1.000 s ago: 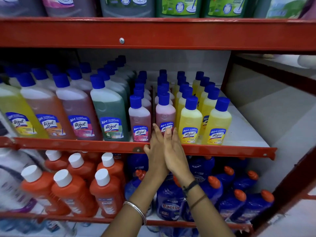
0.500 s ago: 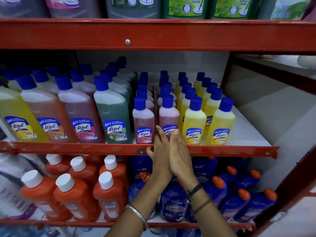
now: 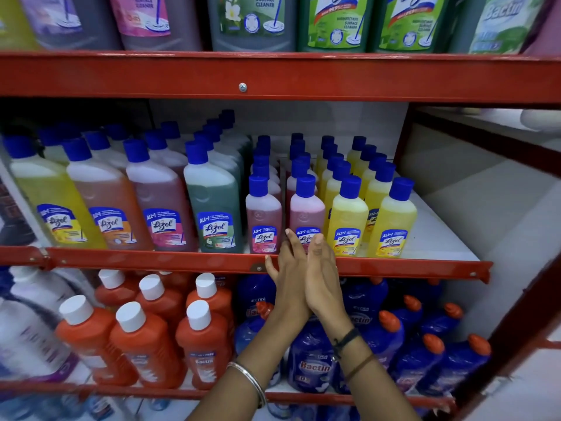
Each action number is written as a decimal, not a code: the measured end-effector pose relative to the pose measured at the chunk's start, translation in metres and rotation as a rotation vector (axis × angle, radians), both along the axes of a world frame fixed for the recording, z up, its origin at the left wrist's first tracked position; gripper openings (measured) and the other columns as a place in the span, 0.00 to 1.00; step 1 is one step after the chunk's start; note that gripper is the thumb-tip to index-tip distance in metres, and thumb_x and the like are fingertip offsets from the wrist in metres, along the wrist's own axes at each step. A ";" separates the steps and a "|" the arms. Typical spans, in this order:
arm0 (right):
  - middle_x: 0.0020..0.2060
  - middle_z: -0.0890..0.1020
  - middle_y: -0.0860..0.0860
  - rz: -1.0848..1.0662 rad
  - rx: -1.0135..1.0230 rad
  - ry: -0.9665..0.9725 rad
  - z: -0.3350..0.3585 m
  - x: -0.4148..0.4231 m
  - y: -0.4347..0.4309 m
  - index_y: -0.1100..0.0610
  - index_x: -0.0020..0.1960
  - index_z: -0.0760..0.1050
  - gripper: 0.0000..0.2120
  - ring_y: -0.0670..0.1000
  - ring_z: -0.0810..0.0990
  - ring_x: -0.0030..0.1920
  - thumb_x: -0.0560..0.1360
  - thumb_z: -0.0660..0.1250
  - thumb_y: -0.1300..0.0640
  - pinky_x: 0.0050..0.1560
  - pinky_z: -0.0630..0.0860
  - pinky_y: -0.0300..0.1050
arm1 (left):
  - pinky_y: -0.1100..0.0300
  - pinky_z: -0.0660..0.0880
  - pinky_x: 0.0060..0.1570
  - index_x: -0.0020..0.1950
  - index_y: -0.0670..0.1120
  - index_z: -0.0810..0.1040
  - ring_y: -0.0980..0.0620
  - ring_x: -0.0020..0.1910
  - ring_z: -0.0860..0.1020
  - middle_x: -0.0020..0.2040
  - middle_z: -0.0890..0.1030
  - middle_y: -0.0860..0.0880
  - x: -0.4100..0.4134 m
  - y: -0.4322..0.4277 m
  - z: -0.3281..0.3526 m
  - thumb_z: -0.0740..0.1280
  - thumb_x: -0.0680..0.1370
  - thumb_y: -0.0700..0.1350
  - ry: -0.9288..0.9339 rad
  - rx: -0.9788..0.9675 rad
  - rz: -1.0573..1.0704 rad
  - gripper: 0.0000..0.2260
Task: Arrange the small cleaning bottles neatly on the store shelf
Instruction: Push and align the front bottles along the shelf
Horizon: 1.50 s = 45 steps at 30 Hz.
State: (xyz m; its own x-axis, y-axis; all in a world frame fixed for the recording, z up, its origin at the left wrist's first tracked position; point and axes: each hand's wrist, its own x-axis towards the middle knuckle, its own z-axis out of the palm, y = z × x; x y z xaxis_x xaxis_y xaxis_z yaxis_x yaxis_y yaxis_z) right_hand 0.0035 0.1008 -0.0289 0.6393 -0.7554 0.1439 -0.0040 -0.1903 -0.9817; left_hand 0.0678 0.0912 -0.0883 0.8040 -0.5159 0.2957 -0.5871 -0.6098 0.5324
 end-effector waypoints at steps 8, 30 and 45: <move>0.68 0.72 0.50 -0.101 -0.145 -0.219 -0.036 0.015 0.013 0.53 0.68 0.68 0.43 0.45 0.69 0.68 0.68 0.43 0.25 0.69 0.64 0.39 | 0.44 0.63 0.64 0.69 0.41 0.62 0.41 0.67 0.67 0.67 0.67 0.40 0.013 0.061 0.022 0.55 0.72 0.38 -0.080 -0.491 0.018 0.24; 0.74 0.65 0.51 -0.028 -0.223 -0.104 -0.033 0.102 0.070 0.58 0.74 0.60 0.38 0.46 0.61 0.73 0.74 0.47 0.32 0.73 0.55 0.39 | 0.43 0.66 0.67 0.74 0.37 0.49 0.38 0.71 0.63 0.73 0.60 0.36 0.098 0.123 0.022 0.60 0.77 0.39 -0.008 -0.403 -0.020 0.30; 0.59 0.76 0.48 -0.237 -0.258 -0.361 -0.030 0.142 0.124 0.53 0.63 0.72 0.33 0.37 0.73 0.60 0.73 0.47 0.31 0.59 0.68 0.31 | 0.48 0.73 0.57 0.64 0.41 0.70 0.41 0.60 0.74 0.62 0.75 0.41 0.140 0.190 0.036 0.52 0.72 0.44 -0.114 -0.636 -0.015 0.22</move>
